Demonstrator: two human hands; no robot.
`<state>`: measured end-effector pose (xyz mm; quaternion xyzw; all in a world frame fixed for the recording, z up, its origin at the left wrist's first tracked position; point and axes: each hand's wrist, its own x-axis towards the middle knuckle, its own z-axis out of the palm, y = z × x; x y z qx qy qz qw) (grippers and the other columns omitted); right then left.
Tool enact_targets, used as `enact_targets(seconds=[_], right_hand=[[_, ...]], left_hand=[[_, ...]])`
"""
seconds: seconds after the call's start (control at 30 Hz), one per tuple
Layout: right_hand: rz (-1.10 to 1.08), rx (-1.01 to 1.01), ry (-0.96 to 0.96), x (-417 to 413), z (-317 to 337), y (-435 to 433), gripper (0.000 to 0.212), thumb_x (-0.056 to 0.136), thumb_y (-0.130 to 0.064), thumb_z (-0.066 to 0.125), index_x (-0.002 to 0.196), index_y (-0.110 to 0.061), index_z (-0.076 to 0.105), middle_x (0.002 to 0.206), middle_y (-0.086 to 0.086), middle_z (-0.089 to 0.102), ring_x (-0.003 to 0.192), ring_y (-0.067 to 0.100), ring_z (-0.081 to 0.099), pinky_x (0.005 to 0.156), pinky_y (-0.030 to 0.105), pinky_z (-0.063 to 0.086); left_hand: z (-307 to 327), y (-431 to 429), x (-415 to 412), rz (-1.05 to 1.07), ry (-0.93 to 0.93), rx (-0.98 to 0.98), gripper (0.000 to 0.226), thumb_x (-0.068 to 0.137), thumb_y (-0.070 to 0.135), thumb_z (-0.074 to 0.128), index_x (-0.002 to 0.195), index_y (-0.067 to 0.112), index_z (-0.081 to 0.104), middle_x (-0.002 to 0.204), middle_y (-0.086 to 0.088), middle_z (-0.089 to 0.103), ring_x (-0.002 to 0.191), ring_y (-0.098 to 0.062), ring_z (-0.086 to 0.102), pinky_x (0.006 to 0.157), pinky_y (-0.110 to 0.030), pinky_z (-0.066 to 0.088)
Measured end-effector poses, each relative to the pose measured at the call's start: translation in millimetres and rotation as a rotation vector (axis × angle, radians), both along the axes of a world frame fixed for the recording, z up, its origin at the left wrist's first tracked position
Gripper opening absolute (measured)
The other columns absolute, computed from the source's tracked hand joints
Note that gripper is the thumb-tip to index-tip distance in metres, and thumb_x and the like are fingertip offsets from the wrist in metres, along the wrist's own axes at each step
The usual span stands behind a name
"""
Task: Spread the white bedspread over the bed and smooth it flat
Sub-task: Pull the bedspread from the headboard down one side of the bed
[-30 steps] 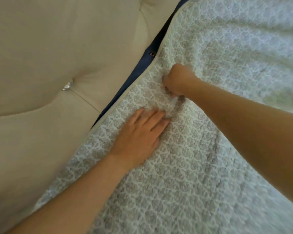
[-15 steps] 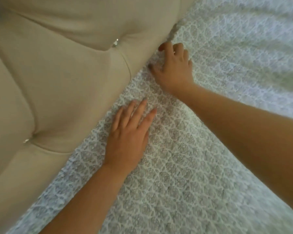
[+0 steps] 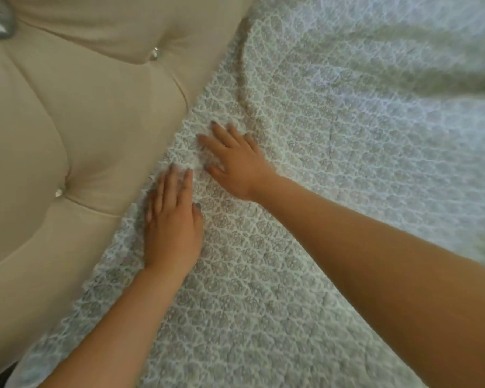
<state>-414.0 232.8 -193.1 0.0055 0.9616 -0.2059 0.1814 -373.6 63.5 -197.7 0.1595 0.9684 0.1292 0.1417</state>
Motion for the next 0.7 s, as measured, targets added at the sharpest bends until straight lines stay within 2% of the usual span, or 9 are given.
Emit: enact_targets(seconds=[0.1, 0.27, 0.33, 0.47, 0.6, 0.7], right_hand=[[-0.195, -0.132, 0.060, 61, 15, 20, 0.051, 0.096, -0.026, 0.048, 0.146, -0.021, 0.035, 0.158, 0.002, 0.022, 0.147, 0.023, 0.014, 0.119, 0.043, 0.016], [-0.565, -0.115, 0.065, 187, 35, 84, 0.035, 0.093, -0.016, 0.050, 0.127, -0.020, 0.055, 0.139, -0.001, 0.048, 0.130, 0.021, 0.041, 0.107, 0.042, 0.033], [-0.728, -0.103, 0.119, 248, 41, 113, 0.029, 0.091, -0.010, 0.052, 0.118, -0.018, 0.061, 0.127, 0.001, 0.056, 0.121, 0.023, 0.050, 0.102, 0.045, 0.040], [-0.859, -0.038, 0.159, 360, 58, 149, 0.028, 0.088, -0.003, 0.052, 0.106, -0.016, 0.068, 0.116, 0.003, 0.062, 0.111, 0.023, 0.057, 0.096, 0.048, 0.046], [-1.053, 0.122, 0.255, 461, 75, 162, 0.028, 0.087, -0.002, 0.054, 0.107, -0.018, 0.066, 0.119, 0.004, 0.059, 0.113, 0.025, 0.054, 0.094, 0.047, 0.044], [-1.359, 0.192, 0.214, 538, 82, 165, 0.028, 0.090, -0.008, 0.050, 0.107, -0.025, 0.064, 0.119, -0.002, 0.056, 0.105, 0.022, 0.055, 0.076, 0.038, 0.048]], left_hand=[[16, 23, 38, -0.174, -0.024, 0.054, 0.051, 0.096, 0.020, 0.044, 0.147, 0.019, 0.033, 0.158, -0.004, 0.022, 0.146, -0.022, 0.019, 0.118, -0.043, 0.014], [38, 65, 147, -0.484, -0.163, 0.164, 0.041, 0.095, 0.022, 0.044, 0.136, 0.021, 0.048, 0.147, -0.001, 0.040, 0.136, -0.021, 0.035, 0.114, -0.045, 0.028], [47, 82, 194, -0.601, -0.220, 0.230, 0.040, 0.094, 0.025, 0.036, 0.132, 0.022, 0.050, 0.141, 0.001, 0.047, 0.132, -0.019, 0.042, 0.111, -0.043, 0.034], [53, 112, 267, -0.761, -0.360, 0.242, 0.047, 0.093, 0.030, 0.022, 0.132, 0.024, 0.047, 0.141, 0.005, 0.047, 0.129, -0.017, 0.045, 0.105, -0.040, 0.041], [60, 137, 324, -0.788, -0.279, 0.273, 0.039, 0.095, 0.022, 0.039, 0.133, 0.021, 0.046, 0.142, -0.001, 0.045, 0.132, -0.021, 0.041, 0.107, -0.040, 0.040], [69, 163, 381, -0.901, -0.174, 0.341, 0.035, 0.089, 0.016, 0.053, 0.123, 0.020, 0.056, 0.134, -0.003, 0.051, 0.126, -0.023, 0.042, 0.106, -0.040, 0.038]])
